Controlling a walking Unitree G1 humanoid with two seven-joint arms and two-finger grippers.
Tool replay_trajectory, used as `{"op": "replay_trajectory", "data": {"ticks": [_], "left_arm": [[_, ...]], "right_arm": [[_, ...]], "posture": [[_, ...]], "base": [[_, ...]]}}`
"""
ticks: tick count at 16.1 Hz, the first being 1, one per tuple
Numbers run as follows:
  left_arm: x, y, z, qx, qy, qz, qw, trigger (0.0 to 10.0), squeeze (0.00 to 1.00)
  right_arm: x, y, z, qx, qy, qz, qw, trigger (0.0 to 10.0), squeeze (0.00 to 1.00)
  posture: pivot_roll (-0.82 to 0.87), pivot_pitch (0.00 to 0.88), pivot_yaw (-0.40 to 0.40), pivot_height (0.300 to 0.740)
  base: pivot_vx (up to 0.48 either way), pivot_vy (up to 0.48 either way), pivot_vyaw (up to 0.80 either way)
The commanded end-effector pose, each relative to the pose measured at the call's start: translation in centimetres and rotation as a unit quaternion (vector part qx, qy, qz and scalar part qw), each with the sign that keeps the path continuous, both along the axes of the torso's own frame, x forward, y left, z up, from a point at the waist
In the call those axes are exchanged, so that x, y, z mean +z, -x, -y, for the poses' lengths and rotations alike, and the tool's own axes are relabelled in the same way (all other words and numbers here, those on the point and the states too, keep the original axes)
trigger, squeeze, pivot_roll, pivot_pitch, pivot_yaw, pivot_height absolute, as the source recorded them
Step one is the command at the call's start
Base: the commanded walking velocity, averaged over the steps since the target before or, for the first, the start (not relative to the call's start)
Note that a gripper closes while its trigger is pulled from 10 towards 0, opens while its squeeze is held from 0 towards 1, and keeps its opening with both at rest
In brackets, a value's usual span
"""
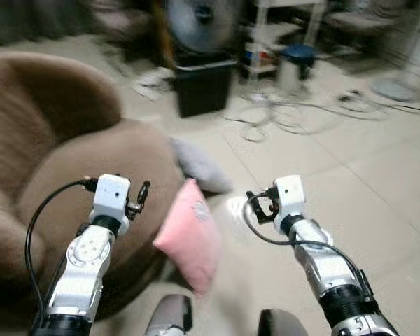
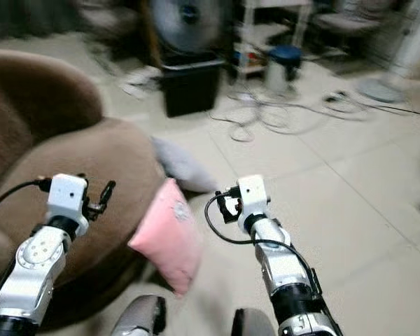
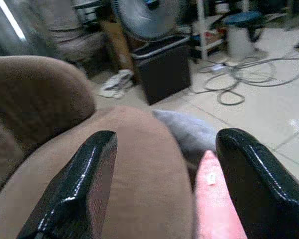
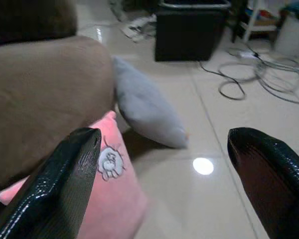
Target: Move the pillow to the sofa from floor
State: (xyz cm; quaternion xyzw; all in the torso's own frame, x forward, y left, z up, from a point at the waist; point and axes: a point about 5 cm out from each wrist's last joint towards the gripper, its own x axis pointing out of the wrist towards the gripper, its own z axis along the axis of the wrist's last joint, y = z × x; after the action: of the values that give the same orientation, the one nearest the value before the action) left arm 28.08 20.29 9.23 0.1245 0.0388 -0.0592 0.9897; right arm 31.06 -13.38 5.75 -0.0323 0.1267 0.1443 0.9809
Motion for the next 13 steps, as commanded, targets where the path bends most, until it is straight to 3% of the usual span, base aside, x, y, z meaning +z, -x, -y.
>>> {"op": "replay_trajectory", "data": {"ticks": [1,4,7,13], "left_arm": [[0.11,-0.19,0.71,-0.012,0.001,0.001,1.0,10.0,0.0],[0.12,-0.24,0.75,-0.012,0.001,0.002,1.0,10.0,0.0],[0.16,-0.27,0.74,-0.012,0.002,0.003,1.0,10.0,0.0],[0.15,-0.3,0.76,-0.016,0.002,0.001,1.0,10.0,0.0]], "right_arm": [[0.03,0.02,1.08,-0.012,0.01,0.001,1.0,10.0,0.0],[0.08,0.0,0.98,-0.005,0.014,0.002,1.0,10.0,0.0],[0.14,-0.07,0.95,-0.004,0.016,0.003,1.0,10.0,0.0],[0.01,-0.06,1.24,-0.021,0.008,0.0,1.0,10.0,0.0]], "posture": [[0.06,0.0,0.018,0.634],[0.06,0.0,0.019,0.634],[0.06,0.0,0.018,0.634],[0.06,0.0,0.018,0.634]], "base": [[0.281,0.0,0.0],[0.285,0.0,0.0],[0.287,0.0,0.51],[0.289,0.0,0.0]]}}
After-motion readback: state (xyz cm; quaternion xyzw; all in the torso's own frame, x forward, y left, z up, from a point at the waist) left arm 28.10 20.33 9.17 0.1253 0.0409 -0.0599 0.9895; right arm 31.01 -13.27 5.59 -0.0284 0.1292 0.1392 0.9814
